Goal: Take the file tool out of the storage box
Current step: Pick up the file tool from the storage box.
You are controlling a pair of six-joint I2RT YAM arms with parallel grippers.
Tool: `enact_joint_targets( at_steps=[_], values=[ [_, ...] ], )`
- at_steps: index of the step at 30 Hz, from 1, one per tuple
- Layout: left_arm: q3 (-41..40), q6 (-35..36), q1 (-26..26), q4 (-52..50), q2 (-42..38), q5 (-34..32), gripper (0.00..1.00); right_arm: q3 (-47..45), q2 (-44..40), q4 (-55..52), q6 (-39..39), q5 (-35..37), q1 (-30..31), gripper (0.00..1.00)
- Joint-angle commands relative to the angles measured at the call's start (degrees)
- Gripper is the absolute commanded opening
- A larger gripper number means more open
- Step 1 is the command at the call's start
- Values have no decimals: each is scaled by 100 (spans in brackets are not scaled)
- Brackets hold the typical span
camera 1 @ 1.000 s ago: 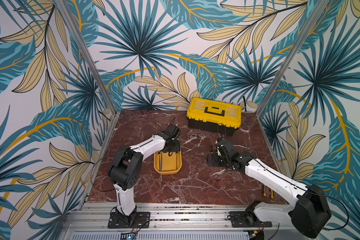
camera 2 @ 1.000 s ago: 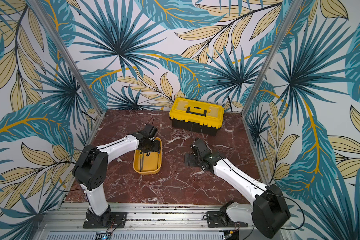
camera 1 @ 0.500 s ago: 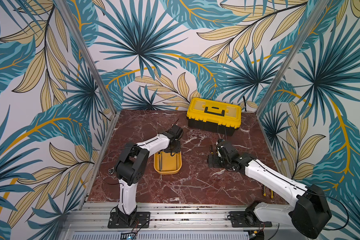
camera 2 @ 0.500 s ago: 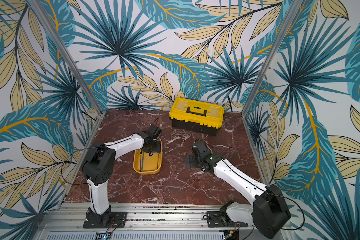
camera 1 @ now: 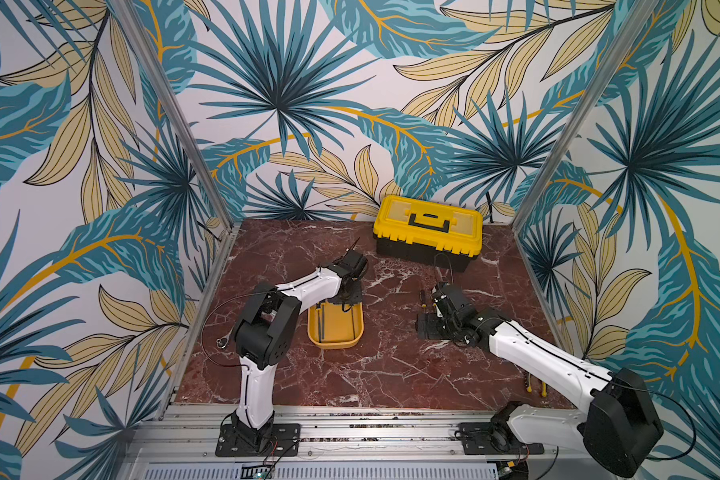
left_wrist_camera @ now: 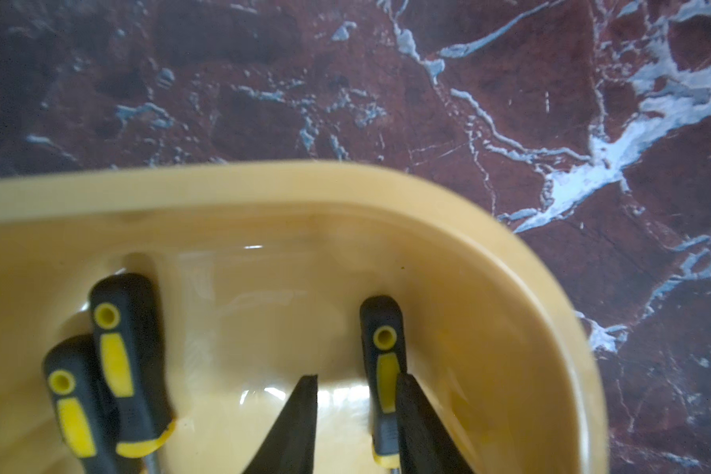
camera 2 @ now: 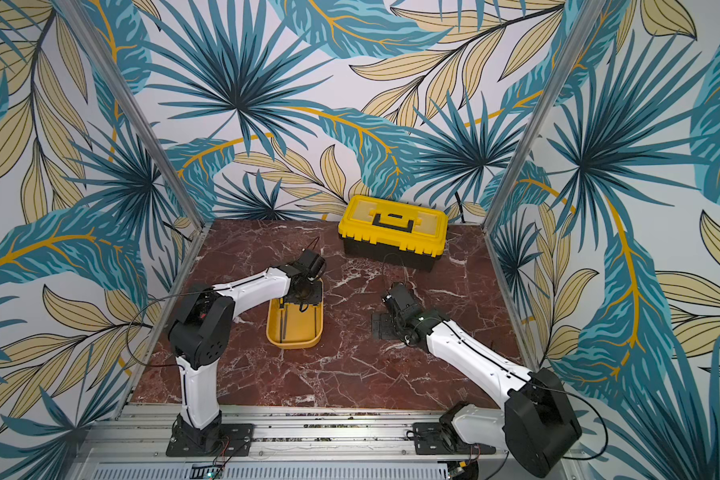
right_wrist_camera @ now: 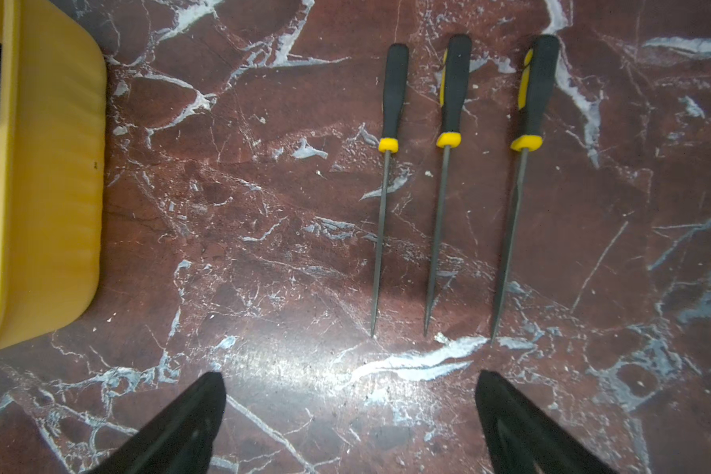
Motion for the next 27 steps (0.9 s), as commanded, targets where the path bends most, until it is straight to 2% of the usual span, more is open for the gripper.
enact_joint_targets(
  at_steps=[1, 5, 18, 27],
  values=[
    [232, 80, -21, -260, 132, -357, 33, -97, -106, -6, 36, 84, -17, 99],
    [201, 108, -8, -259, 31, -327, 33, -92, -128, -8, 30, 96, -16, 100],
    [-21, -215, 182, 309, -371, 793, 34, -176, -150, -10, 33, 94, -11, 99],
    [-24, -230, 251, 312, -277, 636, 34, -199, -96, 25, 37, 80, -11, 100]
  ],
)
